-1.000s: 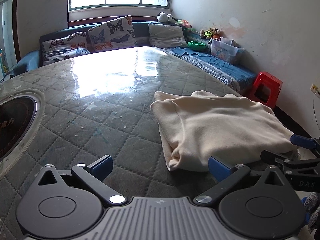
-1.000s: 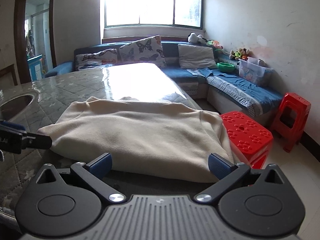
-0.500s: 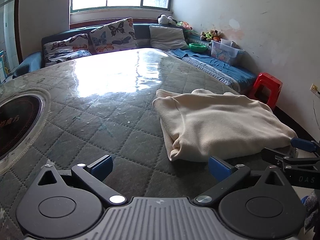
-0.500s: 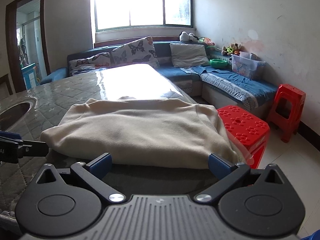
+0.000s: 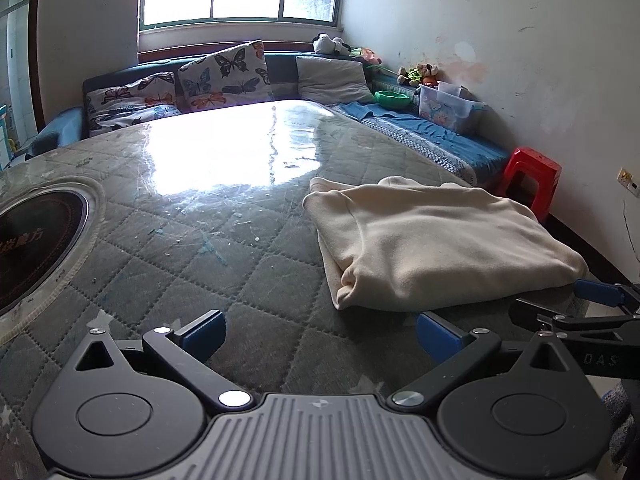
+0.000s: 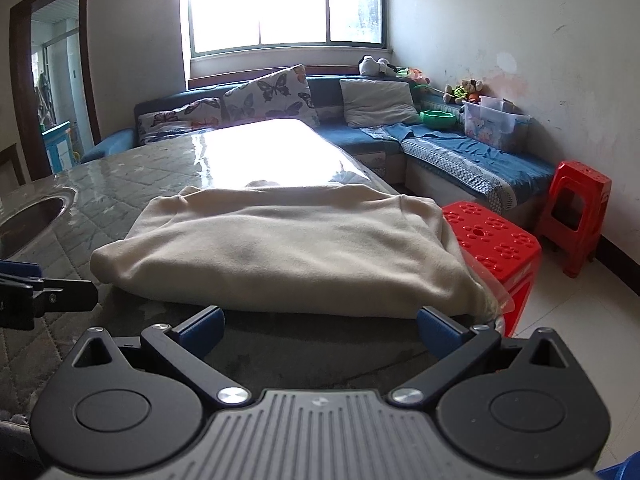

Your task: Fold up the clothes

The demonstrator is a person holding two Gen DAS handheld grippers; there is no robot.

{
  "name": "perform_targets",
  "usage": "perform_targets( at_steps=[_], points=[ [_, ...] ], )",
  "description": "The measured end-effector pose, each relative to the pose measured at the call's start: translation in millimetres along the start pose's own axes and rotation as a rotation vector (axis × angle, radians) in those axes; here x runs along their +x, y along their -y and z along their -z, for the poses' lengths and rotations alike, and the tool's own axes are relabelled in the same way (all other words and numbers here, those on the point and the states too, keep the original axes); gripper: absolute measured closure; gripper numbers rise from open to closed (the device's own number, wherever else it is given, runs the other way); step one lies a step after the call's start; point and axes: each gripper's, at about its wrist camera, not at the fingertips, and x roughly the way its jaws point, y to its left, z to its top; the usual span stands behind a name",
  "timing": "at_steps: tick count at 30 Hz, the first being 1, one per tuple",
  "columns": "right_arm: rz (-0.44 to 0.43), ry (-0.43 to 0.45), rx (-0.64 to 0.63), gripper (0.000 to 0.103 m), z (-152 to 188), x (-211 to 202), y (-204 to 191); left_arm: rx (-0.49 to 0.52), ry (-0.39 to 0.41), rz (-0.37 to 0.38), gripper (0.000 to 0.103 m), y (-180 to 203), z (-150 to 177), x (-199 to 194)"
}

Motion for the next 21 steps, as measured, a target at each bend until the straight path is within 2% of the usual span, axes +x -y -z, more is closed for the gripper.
perform_targets(
  at_steps=[21],
  points=[
    [-0.011,0.005,0.006,0.000,4.1,-5.5,-8.0,0.016,0.001,0.022,0.000,7.8,8.1,-5.5]
  ],
)
